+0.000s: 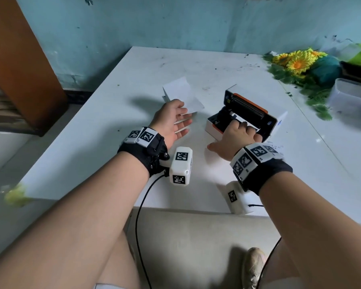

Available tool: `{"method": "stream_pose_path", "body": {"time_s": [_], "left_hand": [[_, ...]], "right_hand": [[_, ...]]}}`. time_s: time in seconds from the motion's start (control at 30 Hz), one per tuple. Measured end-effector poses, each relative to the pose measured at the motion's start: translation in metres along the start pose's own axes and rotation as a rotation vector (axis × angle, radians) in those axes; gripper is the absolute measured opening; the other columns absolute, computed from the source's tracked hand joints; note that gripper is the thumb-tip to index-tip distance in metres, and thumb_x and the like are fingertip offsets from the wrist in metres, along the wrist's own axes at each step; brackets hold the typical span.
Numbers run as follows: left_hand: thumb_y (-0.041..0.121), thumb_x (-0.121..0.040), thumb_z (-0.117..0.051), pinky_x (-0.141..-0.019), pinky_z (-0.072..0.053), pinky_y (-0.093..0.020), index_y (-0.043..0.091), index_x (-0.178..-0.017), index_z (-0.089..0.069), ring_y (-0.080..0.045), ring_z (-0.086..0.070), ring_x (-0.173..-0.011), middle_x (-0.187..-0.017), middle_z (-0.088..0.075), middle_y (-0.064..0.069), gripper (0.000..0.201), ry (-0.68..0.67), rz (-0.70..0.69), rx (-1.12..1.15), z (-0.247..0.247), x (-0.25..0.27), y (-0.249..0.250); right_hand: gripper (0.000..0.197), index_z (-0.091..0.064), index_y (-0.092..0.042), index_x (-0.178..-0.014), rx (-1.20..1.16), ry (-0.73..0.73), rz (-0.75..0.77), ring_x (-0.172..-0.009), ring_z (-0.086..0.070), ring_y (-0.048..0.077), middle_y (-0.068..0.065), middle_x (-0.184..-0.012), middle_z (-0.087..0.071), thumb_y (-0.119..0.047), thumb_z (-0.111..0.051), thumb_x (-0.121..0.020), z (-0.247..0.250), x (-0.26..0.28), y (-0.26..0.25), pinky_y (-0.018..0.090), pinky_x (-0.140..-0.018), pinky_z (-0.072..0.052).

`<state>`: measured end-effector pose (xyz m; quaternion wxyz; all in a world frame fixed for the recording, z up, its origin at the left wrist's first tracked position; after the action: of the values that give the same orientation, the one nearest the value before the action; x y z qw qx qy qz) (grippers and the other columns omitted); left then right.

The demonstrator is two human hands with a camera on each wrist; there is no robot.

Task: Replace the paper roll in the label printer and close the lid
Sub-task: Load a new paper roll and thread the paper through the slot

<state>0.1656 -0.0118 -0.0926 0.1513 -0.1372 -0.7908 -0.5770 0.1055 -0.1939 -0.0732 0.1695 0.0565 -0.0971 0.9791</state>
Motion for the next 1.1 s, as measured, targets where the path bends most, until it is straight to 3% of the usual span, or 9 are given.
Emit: {"method": "stream_pose_path", "body": {"time_s": [0.07, 0.2, 0.4, 0.63, 0.7, 0.8, 0.9, 1.0, 1.1], "left_hand": [[0.019, -0.097, -0.065, -0.08, -0.054, -0.033, 0.014, -0.113, -0.07, -0.016, -0.075, -0.086, -0.095, -0.08, 0.0, 0.018, 0.026, -0.049, -0.012, 0.001, -0.002, 0.0], [0.004, -0.1, -0.059, -0.081, -0.055, -0.033, 0.014, -0.107, -0.072, -0.016, -0.075, -0.091, -0.098, -0.078, -0.002, 0.019, 0.066, -0.107, -0.039, 0.005, -0.004, 0.0], [0.015, -0.096, -0.063, -0.075, -0.055, -0.031, 0.016, -0.103, -0.066, -0.017, -0.076, -0.088, -0.103, -0.077, -0.002, 0.008, 0.039, -0.046, -0.041, 0.002, -0.006, -0.002], [0.03, -0.096, -0.06, -0.074, -0.053, -0.033, 0.007, -0.123, -0.068, -0.021, -0.072, -0.092, -0.114, -0.072, -0.006, 0.037, 0.008, -0.009, -0.044, -0.004, -0.004, -0.003], [0.032, -0.097, -0.059, -0.077, -0.053, -0.035, 0.006, -0.126, -0.067, -0.023, -0.071, -0.099, -0.118, -0.07, -0.007, 0.04, 0.006, -0.003, -0.05, -0.004, -0.004, -0.004], [0.035, -0.095, -0.06, -0.084, -0.052, -0.037, 0.011, -0.117, -0.066, -0.026, -0.07, -0.114, -0.12, -0.068, -0.006, 0.032, -0.006, 0.016, -0.047, -0.003, -0.005, -0.004], [0.039, -0.093, -0.06, -0.083, -0.051, -0.038, 0.014, -0.107, -0.064, -0.026, -0.07, -0.104, -0.113, -0.069, -0.005, 0.029, -0.016, 0.045, -0.02, 0.0, -0.008, -0.006], [0.046, -0.093, -0.062, -0.076, -0.052, -0.033, 0.015, -0.091, -0.064, -0.023, -0.066, -0.085, -0.094, -0.067, -0.002, 0.031, -0.053, 0.038, -0.004, -0.004, -0.004, -0.005], [0.057, -0.091, -0.069, -0.09, -0.061, -0.045, 0.017, -0.11, -0.07, -0.029, -0.066, -0.092, -0.092, -0.068, -0.005, 0.044, -0.16, -0.03, -0.023, -0.012, 0.003, -0.002]], "right_hand": [[0.073, -0.035, -0.006, -0.151, -0.013, 0.006, 0.003, -0.148, -0.036, 0.037, 0.016, -0.157, -0.043, -0.038, -0.067, -0.094, 0.002, -0.001, 0.0, 0.049, -0.119, -0.029], [0.057, -0.04, -0.007, -0.153, 0.045, 0.003, 0.049, -0.148, -0.037, 0.039, 0.016, -0.157, -0.045, -0.02, -0.055, -0.099, 0.004, -0.001, -0.001, 0.052, -0.121, -0.029], [0.039, -0.061, -0.014, -0.133, 0.046, 0.013, 0.136, -0.133, -0.049, 0.039, 0.011, -0.133, -0.063, -0.007, -0.054, -0.095, 0.014, -0.005, 0.007, 0.05, -0.112, -0.036], [0.063, -0.056, -0.026, -0.152, -0.049, -0.069, 0.217, -0.132, -0.055, 0.037, 0.01, -0.142, -0.063, 0.001, -0.048, -0.096, 0.025, 0.008, 0.011, 0.044, -0.113, -0.045], [0.071, -0.053, -0.033, -0.156, -0.071, -0.082, 0.268, -0.127, -0.06, 0.035, 0.006, -0.14, -0.064, 0.002, -0.046, -0.094, 0.024, 0.011, 0.01, 0.037, -0.103, -0.048], [0.073, -0.056, -0.04, -0.152, -0.081, -0.105, 0.349, -0.118, -0.065, 0.033, 0.001, -0.14, -0.064, 0.003, -0.045, -0.093, 0.024, 0.017, 0.009, 0.033, -0.088, -0.053], [0.076, -0.058, -0.042, -0.149, -0.079, -0.124, 0.438, -0.119, -0.066, 0.031, 0.0, -0.145, -0.061, 0.005, -0.044, -0.092, 0.026, 0.028, 0.006, 0.034, -0.089, -0.056], [0.083, -0.056, -0.045, -0.149, -0.06, -0.181, 0.521, -0.117, -0.066, 0.03, -0.002, -0.146, -0.061, 0.009, -0.042, -0.088, 0.021, 0.035, 0.001, 0.035, -0.086, -0.058], [0.084, -0.054, -0.047, -0.149, -0.036, -0.21, 0.562, -0.115, -0.065, 0.028, -0.005, -0.141, -0.062, 0.009, -0.042, -0.086, 0.018, 0.036, -0.004, 0.035, -0.084, -0.058]]}}
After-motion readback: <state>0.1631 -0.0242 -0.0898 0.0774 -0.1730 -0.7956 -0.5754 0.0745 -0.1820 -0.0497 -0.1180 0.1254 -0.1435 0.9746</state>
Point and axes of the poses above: each hand's wrist, its own x-axis away from the middle knuckle, its own z-axis out of the back of the hand, y = z × x, the point moved 6 cm from there along -x, towards the middle knuckle
